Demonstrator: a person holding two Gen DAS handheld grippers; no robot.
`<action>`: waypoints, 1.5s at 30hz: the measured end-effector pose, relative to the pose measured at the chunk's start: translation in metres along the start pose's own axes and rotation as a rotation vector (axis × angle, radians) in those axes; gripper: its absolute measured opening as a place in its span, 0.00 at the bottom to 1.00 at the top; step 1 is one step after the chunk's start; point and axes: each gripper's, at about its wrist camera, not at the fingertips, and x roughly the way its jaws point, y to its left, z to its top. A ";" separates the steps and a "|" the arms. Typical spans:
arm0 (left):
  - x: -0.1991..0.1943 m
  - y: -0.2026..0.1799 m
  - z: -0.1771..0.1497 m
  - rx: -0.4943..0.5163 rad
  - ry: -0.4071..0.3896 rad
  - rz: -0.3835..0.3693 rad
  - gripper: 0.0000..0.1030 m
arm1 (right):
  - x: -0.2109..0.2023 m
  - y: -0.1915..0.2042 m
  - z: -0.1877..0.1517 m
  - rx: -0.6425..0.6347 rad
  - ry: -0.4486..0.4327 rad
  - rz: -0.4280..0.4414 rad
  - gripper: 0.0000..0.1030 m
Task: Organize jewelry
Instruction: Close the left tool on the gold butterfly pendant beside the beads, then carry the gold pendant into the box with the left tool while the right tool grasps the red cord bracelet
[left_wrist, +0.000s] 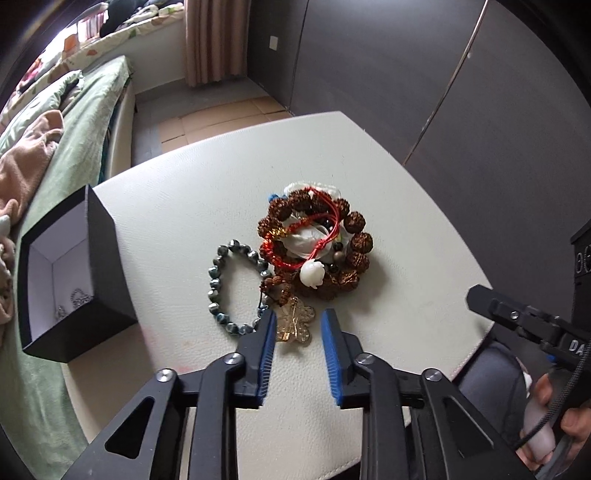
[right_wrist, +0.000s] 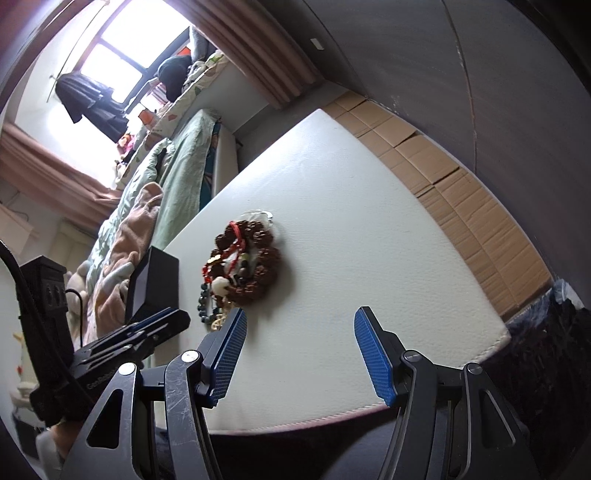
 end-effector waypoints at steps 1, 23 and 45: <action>0.004 -0.001 0.000 0.004 0.009 0.007 0.21 | 0.000 -0.004 0.000 0.007 -0.002 0.000 0.60; 0.012 0.007 -0.008 0.018 -0.014 0.076 0.00 | 0.005 -0.014 -0.002 0.029 0.018 0.053 0.60; -0.061 0.057 0.003 -0.068 -0.142 0.043 0.00 | 0.066 0.052 0.050 -0.006 0.080 0.137 0.41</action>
